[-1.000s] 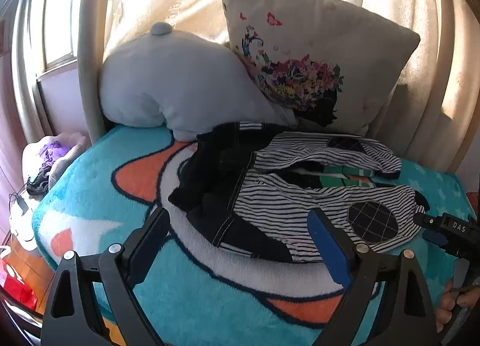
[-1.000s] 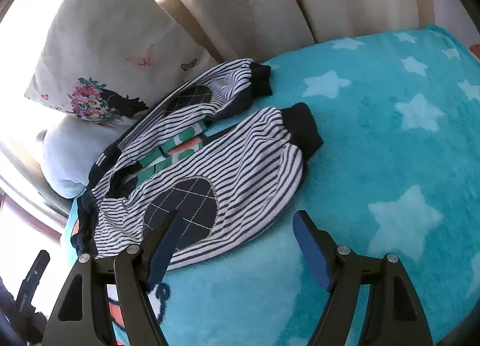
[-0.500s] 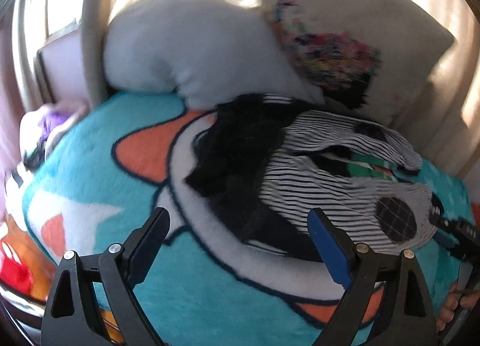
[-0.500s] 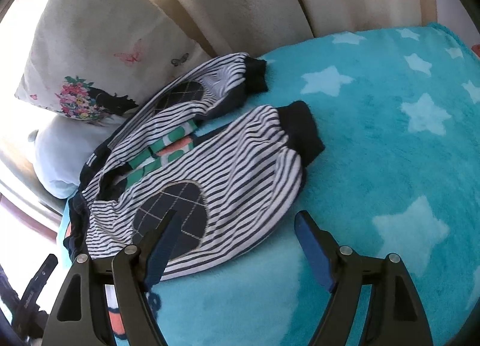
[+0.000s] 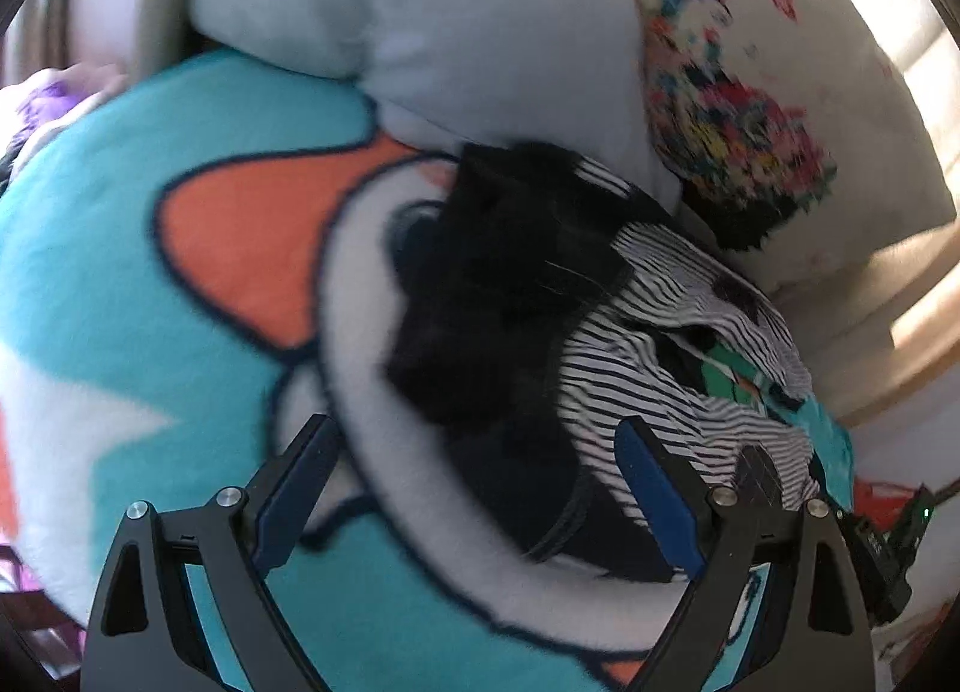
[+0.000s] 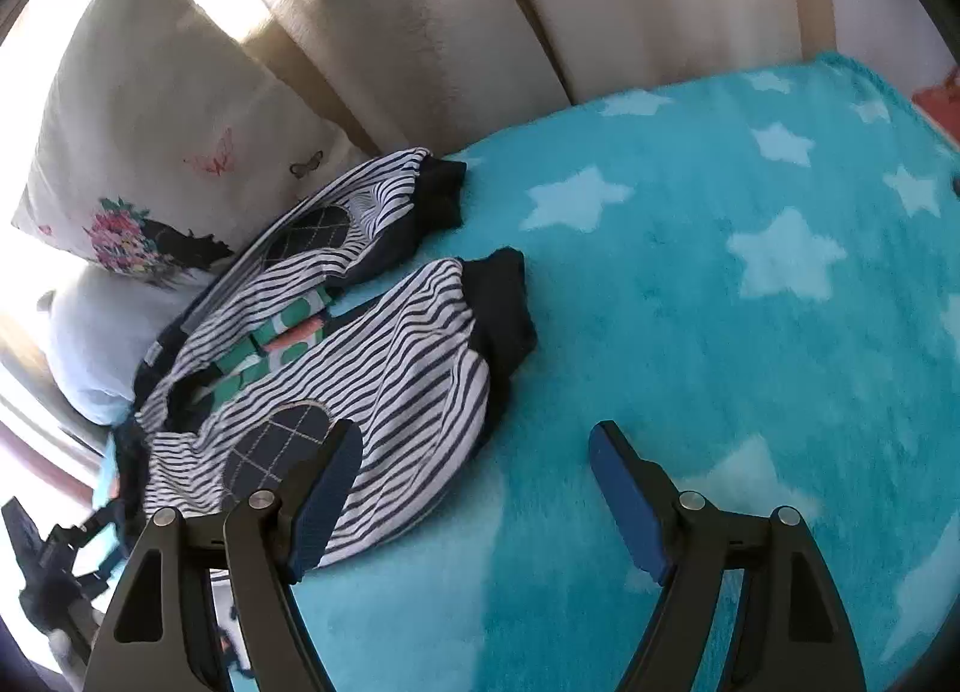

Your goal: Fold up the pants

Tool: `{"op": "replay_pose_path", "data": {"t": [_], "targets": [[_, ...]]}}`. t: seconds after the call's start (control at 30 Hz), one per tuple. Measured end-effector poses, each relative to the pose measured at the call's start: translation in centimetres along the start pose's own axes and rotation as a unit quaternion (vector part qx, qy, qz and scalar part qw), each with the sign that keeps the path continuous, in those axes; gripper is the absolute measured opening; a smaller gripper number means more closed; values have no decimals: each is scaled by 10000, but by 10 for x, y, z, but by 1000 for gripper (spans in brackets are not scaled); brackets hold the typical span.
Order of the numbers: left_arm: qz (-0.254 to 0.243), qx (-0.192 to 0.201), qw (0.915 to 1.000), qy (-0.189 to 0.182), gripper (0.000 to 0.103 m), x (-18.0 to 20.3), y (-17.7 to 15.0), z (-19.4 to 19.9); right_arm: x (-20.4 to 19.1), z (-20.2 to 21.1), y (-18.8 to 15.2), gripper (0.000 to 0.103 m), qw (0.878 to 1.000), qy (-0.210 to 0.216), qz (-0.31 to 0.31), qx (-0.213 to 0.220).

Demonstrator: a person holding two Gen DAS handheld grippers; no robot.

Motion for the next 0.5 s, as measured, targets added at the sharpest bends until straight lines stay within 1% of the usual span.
{"op": "replay_pose_path", "data": {"t": [0.07,0.13,0.17,0.2,0.23,0.27,0.3,0.33,0.37,0.4,0.5], "targets": [[-195,33,9995,251,92,11,1,-7,-1,-4,2,82,10000,-60,14,72],[-253,50,9983,528,92,18,3,-14,-4,-9,5,82,9996,-158,122,204],[-264,61,9977,627,87,21,3,-16,-7,-13,7,82,9994,-192,195,233],[-317,78,9971,684,76,25,3,-16,-10,-15,9,83,9992,-165,263,233],[-415,54,9964,743,37,29,3,-16,-12,-17,10,78,9994,-24,278,214],[-464,-120,9964,699,10,29,3,-20,-12,-17,11,70,9995,105,242,186],[-402,-264,9972,568,11,27,4,-23,-11,-21,12,45,9994,296,160,76],[-291,-249,9981,475,10,22,5,-22,-9,-23,13,31,9992,395,76,-36],[-219,-238,9987,393,10,18,5,-19,-7,-23,13,28,9990,439,18,-55],[-126,-233,9992,293,10,14,4,-15,-4,-20,13,21,9985,541,-70,-79],[150,-193,9997,3,10,-2,2,2,2,-6,7,16,9968,768,-188,-72]]}}
Point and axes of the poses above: each gripper's, at about its wrist camera, not at the fingertips, and z roughly against the way its jaws point, x to its right, y to its top, the point moved 1 cm from there along -z, roughly the way its jaws point, and after that the axes turned 1 degree about -y, right-handed, at the moved point
